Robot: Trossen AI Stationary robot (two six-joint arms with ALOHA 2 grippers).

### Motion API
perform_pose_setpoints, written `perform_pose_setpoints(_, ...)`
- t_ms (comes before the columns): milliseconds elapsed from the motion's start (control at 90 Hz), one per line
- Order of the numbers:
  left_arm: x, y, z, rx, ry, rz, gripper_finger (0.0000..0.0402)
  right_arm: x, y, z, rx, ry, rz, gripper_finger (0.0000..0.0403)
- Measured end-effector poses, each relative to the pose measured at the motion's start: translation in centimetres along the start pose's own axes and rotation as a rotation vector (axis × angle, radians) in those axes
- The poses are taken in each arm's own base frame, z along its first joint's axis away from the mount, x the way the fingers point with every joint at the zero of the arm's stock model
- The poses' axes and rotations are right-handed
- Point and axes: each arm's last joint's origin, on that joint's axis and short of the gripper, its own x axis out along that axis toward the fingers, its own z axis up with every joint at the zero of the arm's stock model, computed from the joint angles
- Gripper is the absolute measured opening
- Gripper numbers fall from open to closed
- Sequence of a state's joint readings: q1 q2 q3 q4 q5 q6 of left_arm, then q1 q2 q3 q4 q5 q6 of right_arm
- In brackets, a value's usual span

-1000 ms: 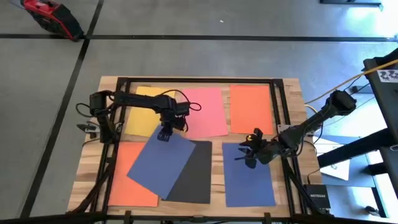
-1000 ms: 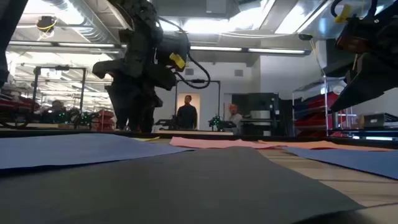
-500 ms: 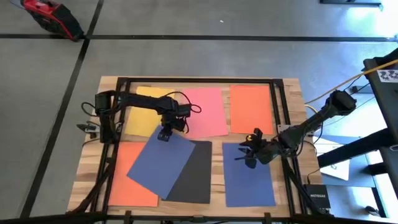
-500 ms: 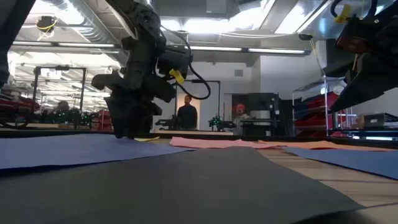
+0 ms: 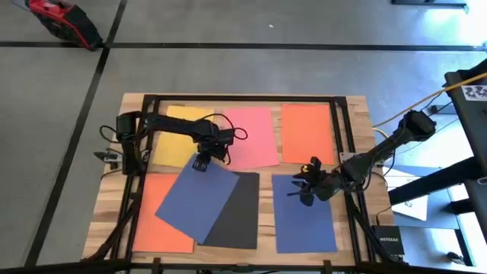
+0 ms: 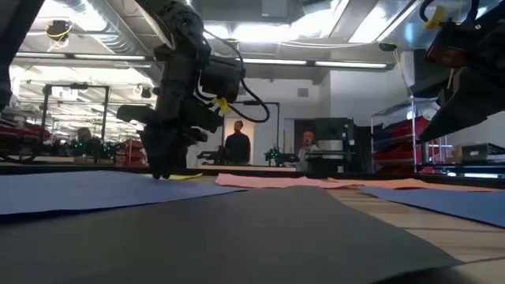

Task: Organize paper
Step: Stack the blue paper on top of the blue paper on the table

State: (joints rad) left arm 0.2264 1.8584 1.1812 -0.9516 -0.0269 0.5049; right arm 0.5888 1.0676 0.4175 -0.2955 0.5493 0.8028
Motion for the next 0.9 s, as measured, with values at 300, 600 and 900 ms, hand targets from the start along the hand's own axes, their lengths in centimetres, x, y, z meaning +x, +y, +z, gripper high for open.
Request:
perform_pose_setpoints(300, 0.0, -0.6, 0.1, -0.013, 0.022, -0.01, 0.0, 0.0, 0.0, 0.0, -0.001, 0.001, -0.001, 0.0095)
perform_pose_setpoints(600, -0.8, -0.9, 0.4, 0.003, 0.034, -0.013, 0.0, 0.0, 0.0, 0.0, -0.001, 0.001, -0.001, 0.0095)
perform_pose_setpoints(900, -1.2, -0.8, 0.7, 0.042, -0.017, -0.074, 0.0031, 0.0, 0.0, 0.0, -0.001, 0.001, -0.001, 0.0095)
